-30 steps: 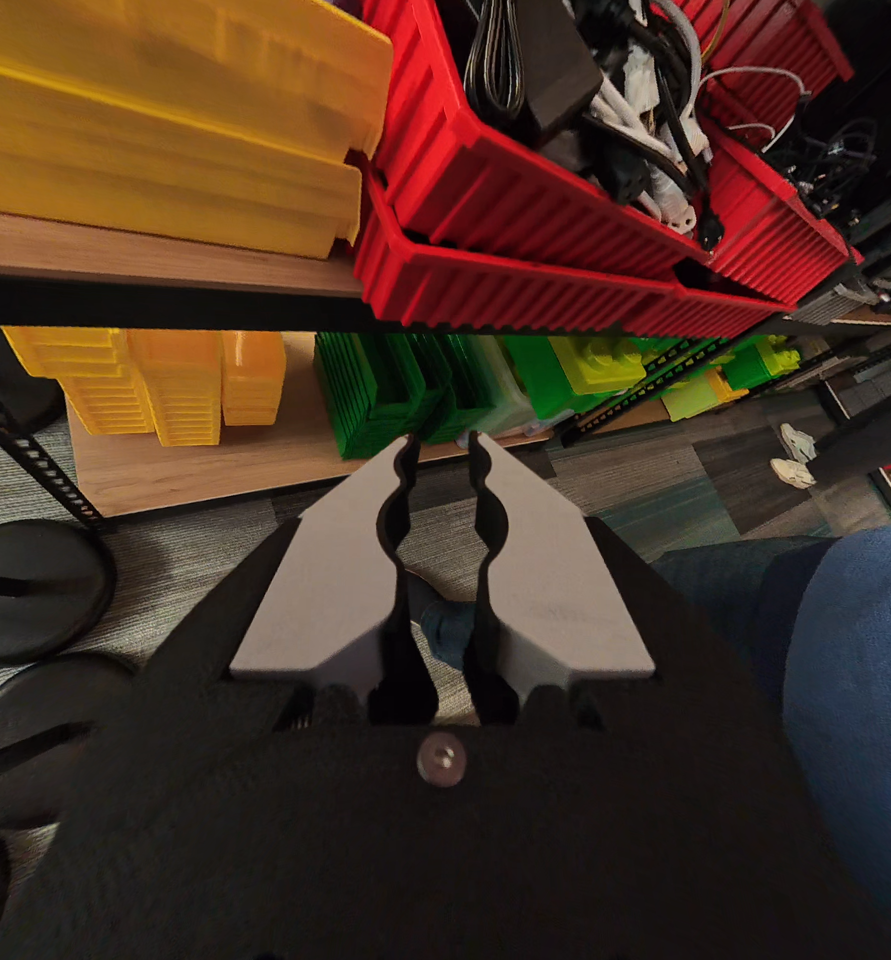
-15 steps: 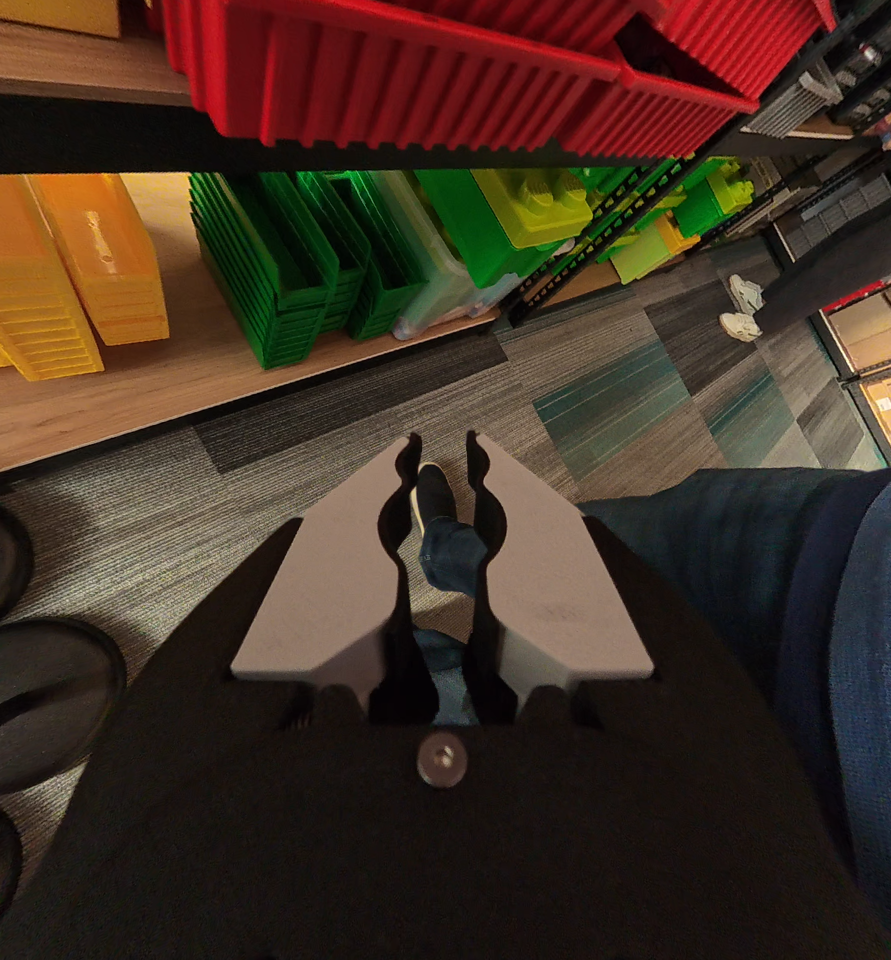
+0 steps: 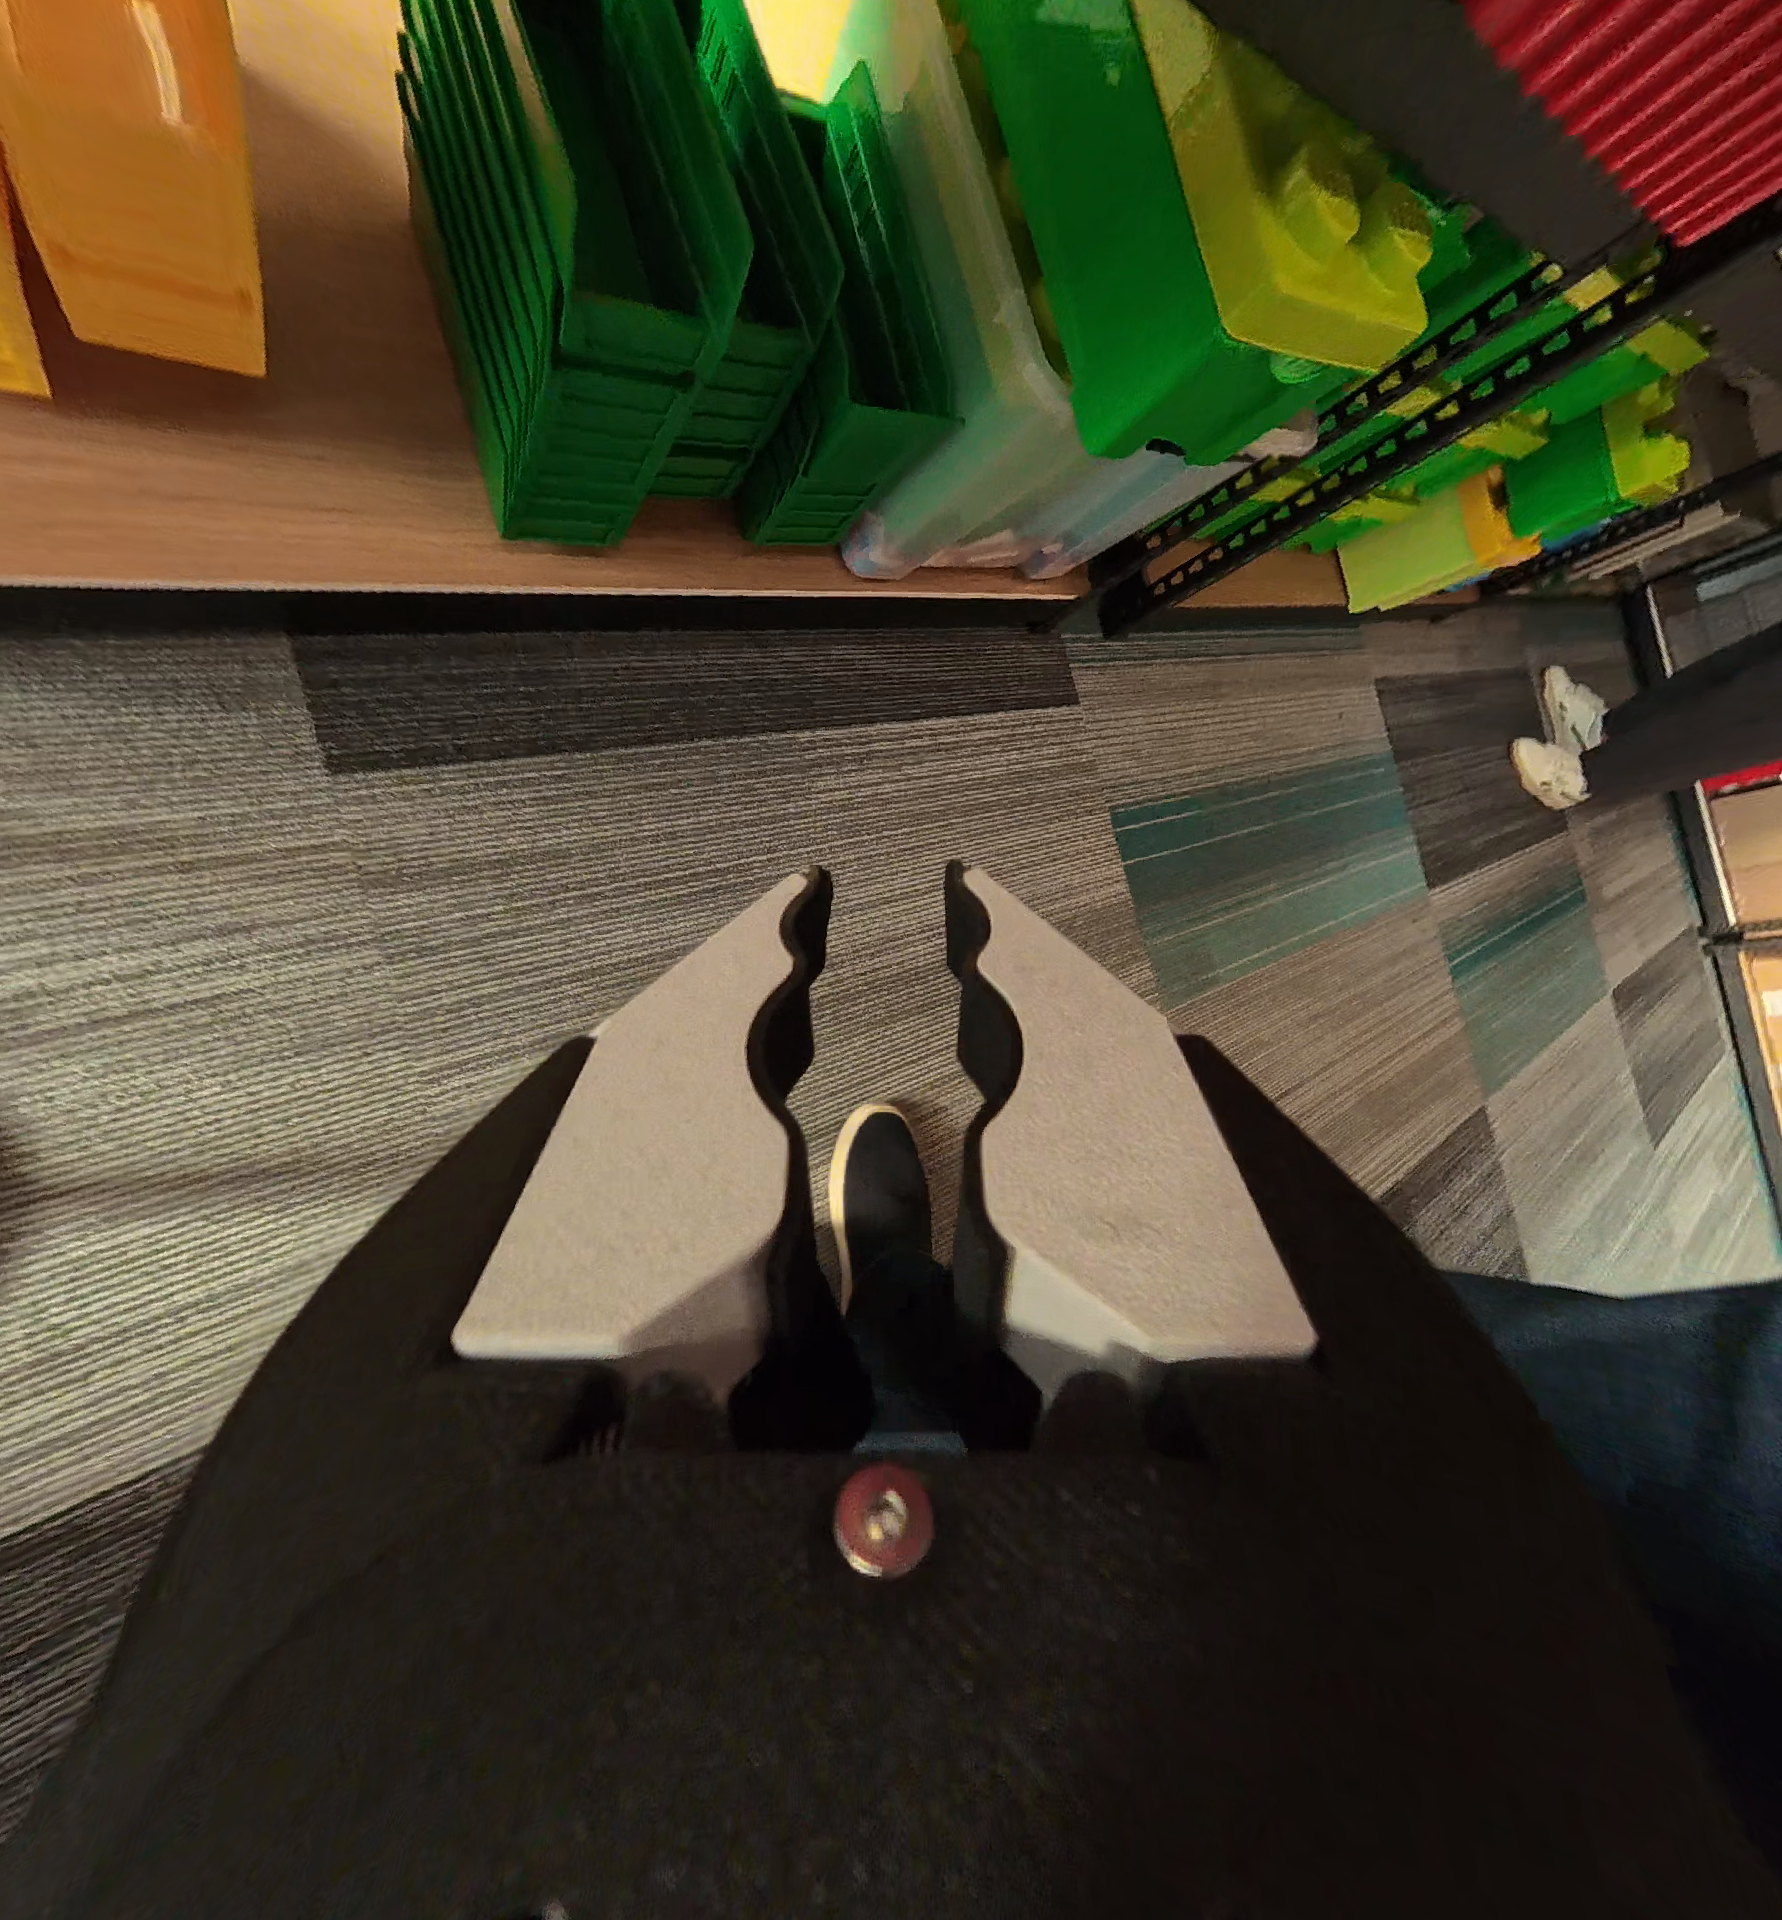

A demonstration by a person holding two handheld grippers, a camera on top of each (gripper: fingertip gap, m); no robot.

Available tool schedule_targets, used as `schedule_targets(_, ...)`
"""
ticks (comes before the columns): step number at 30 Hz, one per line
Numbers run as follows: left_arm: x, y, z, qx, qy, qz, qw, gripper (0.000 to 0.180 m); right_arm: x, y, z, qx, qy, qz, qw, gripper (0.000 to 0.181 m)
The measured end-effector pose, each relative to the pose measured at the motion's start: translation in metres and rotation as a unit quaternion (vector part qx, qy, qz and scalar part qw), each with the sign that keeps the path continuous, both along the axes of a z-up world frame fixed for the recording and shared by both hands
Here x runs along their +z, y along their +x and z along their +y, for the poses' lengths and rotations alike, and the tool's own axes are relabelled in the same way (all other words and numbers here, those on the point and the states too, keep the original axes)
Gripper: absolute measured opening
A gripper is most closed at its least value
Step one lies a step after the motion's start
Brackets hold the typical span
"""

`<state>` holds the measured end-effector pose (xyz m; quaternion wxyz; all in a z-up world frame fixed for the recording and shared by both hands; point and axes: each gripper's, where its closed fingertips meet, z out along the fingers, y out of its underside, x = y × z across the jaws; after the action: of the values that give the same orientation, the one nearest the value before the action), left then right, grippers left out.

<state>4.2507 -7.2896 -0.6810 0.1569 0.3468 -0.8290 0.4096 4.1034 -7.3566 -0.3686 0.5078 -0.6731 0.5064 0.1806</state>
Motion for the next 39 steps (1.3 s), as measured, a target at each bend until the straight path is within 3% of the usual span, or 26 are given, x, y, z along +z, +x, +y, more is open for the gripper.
schedule_targets(3,-0.054,-0.022,-0.003,0.022,-0.008,0.023,0.999,0.020,-0.048,-0.032,0.008,0.061,0.016,0.057,0.996,0.010)
schedule_targets(5,-0.081,-0.040,-0.004,0.044,-0.023,0.049,0.998,0.020,-0.066,-0.036,0.015,0.054,0.055,0.089,0.993,0.000)
schedule_targets(9,-0.121,-0.079,0.001,0.040,-0.024,0.068,0.997,0.020,-0.097,-0.031,0.030,0.026,0.111,0.133,0.985,0.000)
schedule_targets(16,-0.160,-0.105,0.020,0.070,-0.035,0.104,0.991,0.022,-0.151,-0.034,0.048,0.049,0.091,0.149,0.983,0.001)
schedule_targets(19,-0.166,-0.098,0.022,0.082,-0.038,0.113,0.989,0.024,-0.189,-0.025,0.045,0.055,0.014,0.123,0.991,0.008)
schedule_targets(24,-0.149,-0.076,0.016,0.105,-0.060,0.111,0.986,0.025,-0.310,0.065,0.026,0.083,-0.164,-0.006,0.983,0.028)
schedule_targets(27,-0.140,-0.070,0.009,0.105,-0.077,0.120,0.984,0.025,-0.400,0.160,0.006,0.097,-0.272,-0.121,0.950,0.029)
schedule_targets(30,-0.138,-0.072,0.006,0.076,-0.080,0.121,0.986,0.025,-0.495,0.263,-0.026,0.109,-0.391,-0.171,0.898,0.036)
schedule_targets(34,-0.153,-0.080,0.013,0.036,-0.067,0.119,0.990,0.025,-0.580,0.399,-0.086,0.066,-0.488,-0.202,0.847,0.034)
schedule_targets(39,-0.180,-0.073,0.041,0.025,-0.046,0.124,0.991,0.025,-0.614,0.524,-0.145,-0.050,-0.508,-0.192,0.839,0.041)
